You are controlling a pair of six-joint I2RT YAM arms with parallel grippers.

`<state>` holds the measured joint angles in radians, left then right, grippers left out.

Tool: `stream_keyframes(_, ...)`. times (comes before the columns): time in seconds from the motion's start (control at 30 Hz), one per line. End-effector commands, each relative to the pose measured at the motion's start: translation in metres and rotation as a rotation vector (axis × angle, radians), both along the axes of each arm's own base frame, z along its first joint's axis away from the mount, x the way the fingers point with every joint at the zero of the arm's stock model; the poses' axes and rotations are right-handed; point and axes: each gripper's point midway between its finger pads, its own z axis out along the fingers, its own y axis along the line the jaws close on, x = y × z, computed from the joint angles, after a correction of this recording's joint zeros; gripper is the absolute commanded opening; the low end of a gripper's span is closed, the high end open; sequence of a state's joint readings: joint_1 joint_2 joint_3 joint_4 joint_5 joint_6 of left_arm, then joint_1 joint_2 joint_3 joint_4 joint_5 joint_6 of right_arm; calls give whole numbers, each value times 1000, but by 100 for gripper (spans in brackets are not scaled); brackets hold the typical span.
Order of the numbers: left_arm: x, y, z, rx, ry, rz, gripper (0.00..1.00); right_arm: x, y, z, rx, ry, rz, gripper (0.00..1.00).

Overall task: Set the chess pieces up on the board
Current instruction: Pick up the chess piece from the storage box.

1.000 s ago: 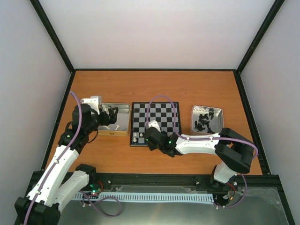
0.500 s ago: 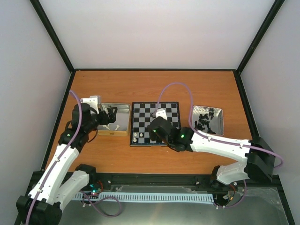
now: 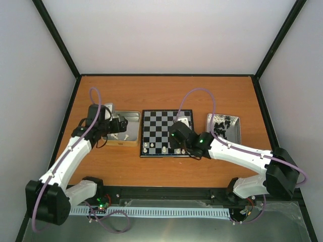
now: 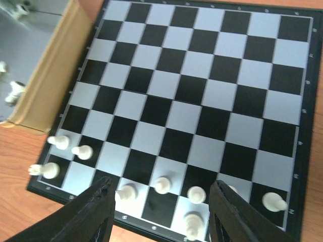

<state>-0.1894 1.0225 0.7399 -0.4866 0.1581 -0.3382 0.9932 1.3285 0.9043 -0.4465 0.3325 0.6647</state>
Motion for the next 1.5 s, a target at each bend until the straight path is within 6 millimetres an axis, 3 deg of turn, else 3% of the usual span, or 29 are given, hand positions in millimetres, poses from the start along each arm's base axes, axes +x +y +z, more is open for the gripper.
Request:
stream_keyframes(0.0,12,14,8,68,65,58,88,2,-18,-22,-83,52,-2,51)
stream_keyframes(0.17,24,31,-17,105,236,145,61,3,-26,-42,-194,119,13,47)
stream_keyframes(0.27,37,38,-22,137,265,196,53,1,-30,-49,-240,155,27,45)
stream_keyframes(0.47,50,63,-51,215,363,378,56,5,-32,-63,-298,171,55,42)
stream_keyframes(0.57,59,57,-67,144,370,432,50,13,-40,-69,-337,179,50,39)
stream_keyframes(0.7,82,43,-71,115,332,435,46,24,-47,-68,-345,171,49,39)
stream_keyframes(0.87,116,37,-79,248,242,242,48,36,-50,-67,-341,153,36,38)
stream_keyframes(1.0,123,31,-84,346,180,54,56,42,-50,-64,-334,148,18,38)
stream_keyframes(1.1,131,26,-87,379,149,-44,55,44,-49,-63,-332,146,12,38)
stream_keyframes(1.23,144,25,-96,416,138,-86,47,44,-47,-65,-339,163,19,36)
stream_keyframes(1.37,143,36,-110,484,178,-75,48,45,-46,-66,-341,171,18,34)
stream_keyframes(1.47,144,42,-110,507,171,-46,53,45,-44,-68,-336,180,21,34)
